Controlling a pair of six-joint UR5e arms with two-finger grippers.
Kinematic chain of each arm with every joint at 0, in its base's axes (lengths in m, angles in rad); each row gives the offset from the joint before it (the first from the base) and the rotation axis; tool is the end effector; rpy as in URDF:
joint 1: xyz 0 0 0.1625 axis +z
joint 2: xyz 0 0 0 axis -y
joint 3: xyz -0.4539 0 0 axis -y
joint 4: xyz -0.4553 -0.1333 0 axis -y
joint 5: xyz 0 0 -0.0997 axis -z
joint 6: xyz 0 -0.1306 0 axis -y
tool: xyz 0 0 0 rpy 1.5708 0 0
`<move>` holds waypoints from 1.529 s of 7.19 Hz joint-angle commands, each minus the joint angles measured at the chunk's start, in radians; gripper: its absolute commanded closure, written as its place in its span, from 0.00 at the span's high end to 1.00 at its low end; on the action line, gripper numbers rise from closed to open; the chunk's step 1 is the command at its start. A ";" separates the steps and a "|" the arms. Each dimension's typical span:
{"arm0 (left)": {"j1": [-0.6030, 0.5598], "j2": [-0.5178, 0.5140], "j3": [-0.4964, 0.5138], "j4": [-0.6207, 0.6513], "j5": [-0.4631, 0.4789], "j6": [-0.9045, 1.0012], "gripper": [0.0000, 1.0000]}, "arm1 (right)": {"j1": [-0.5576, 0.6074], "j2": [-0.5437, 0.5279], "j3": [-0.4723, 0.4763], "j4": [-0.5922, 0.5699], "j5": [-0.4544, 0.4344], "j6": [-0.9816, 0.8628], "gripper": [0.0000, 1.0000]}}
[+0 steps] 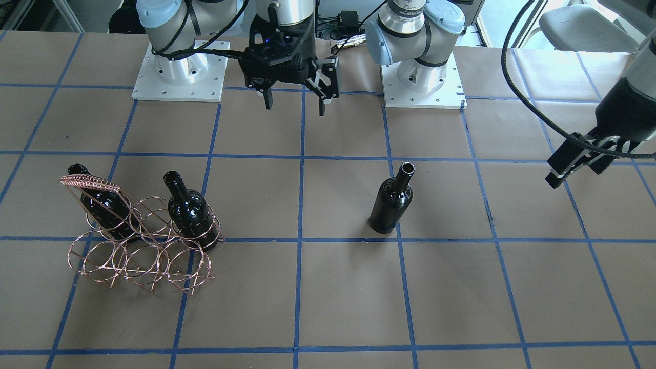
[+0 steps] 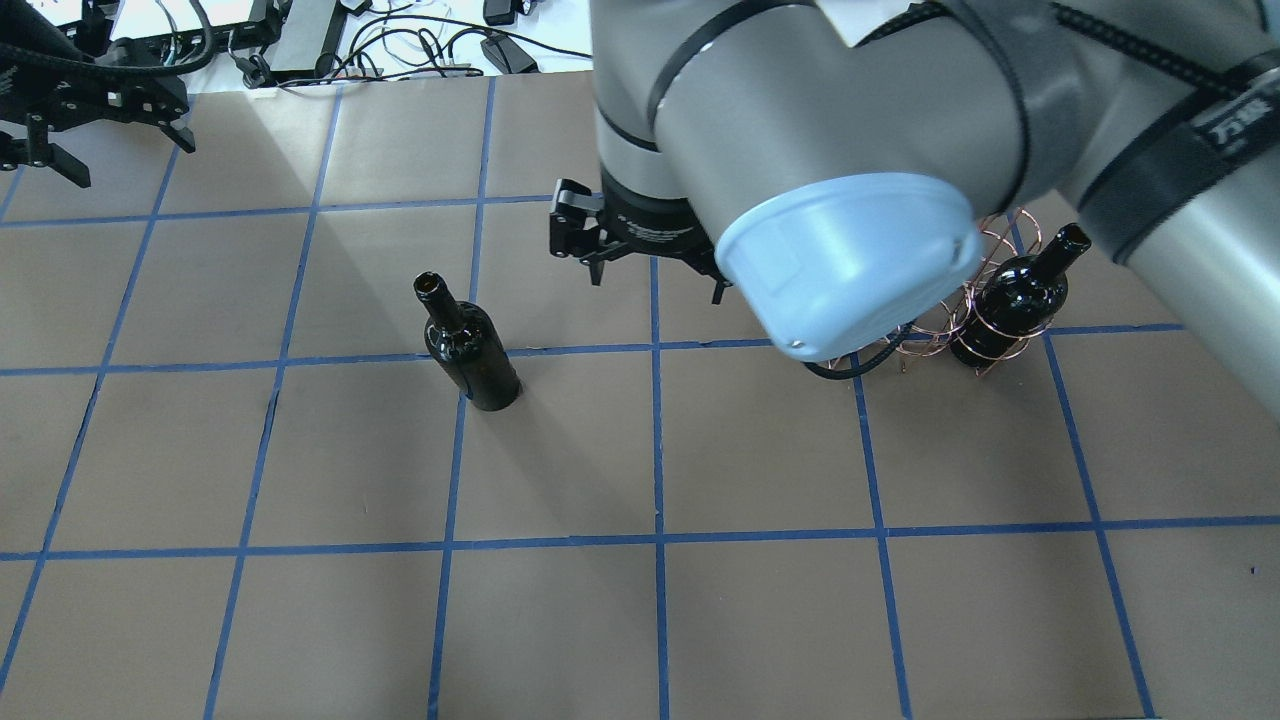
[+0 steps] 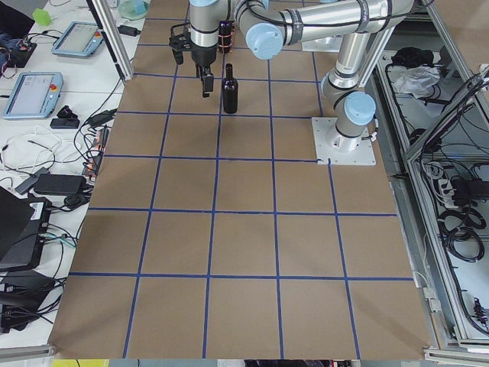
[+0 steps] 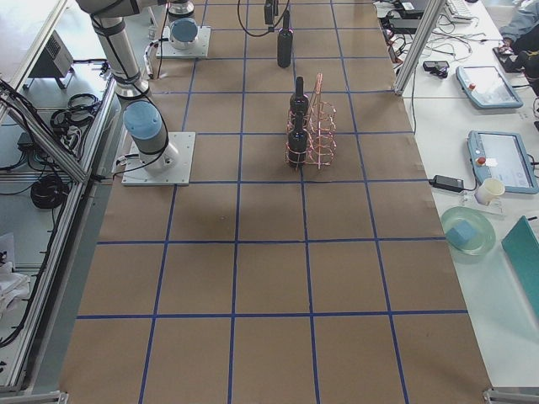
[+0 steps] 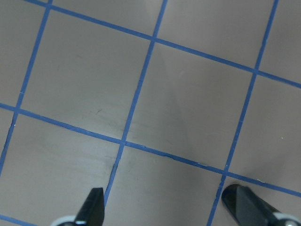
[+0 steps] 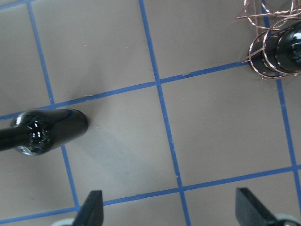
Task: Place wine into wine basket
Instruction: 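Withdraw the left arm while the right arm swings toward the standing bottle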
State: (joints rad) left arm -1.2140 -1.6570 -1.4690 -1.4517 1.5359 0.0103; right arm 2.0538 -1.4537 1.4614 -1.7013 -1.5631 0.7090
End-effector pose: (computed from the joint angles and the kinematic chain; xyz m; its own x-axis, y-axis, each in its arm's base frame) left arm 0.0841 -0.6203 0.5059 -0.9416 -0.3351 0.0332 -0.3364 0.9320 -0.1346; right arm 0.4084 -0.4896 0.4924 -0.9719 0.2191 -0.0856 0.2264 0.9700 -0.0880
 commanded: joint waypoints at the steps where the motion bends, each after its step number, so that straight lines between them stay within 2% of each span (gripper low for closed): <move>1: 0.028 -0.006 -0.004 -0.013 0.065 0.005 1.00 | 0.140 0.143 -0.126 -0.012 -0.002 0.224 1.00; 3: 0.059 -0.001 -0.010 -0.030 0.143 0.005 1.00 | 0.250 0.261 -0.148 -0.156 -0.041 0.313 1.00; 5: 0.070 -0.007 -0.028 -0.029 0.148 0.008 1.00 | 0.253 0.291 -0.148 -0.225 -0.046 0.268 1.00; 7: 0.070 -0.007 -0.036 -0.024 0.142 0.007 1.00 | 0.250 0.366 -0.147 -0.323 -0.095 0.181 0.99; 11: 0.070 -0.009 -0.051 -0.021 0.145 0.005 1.00 | 0.238 0.383 -0.148 -0.368 -0.135 0.084 0.95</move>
State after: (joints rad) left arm -1.1443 -1.6656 -1.5122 -1.4731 1.6800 0.0159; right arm 2.2932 -1.0737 1.3132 -2.0613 -1.6813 0.8228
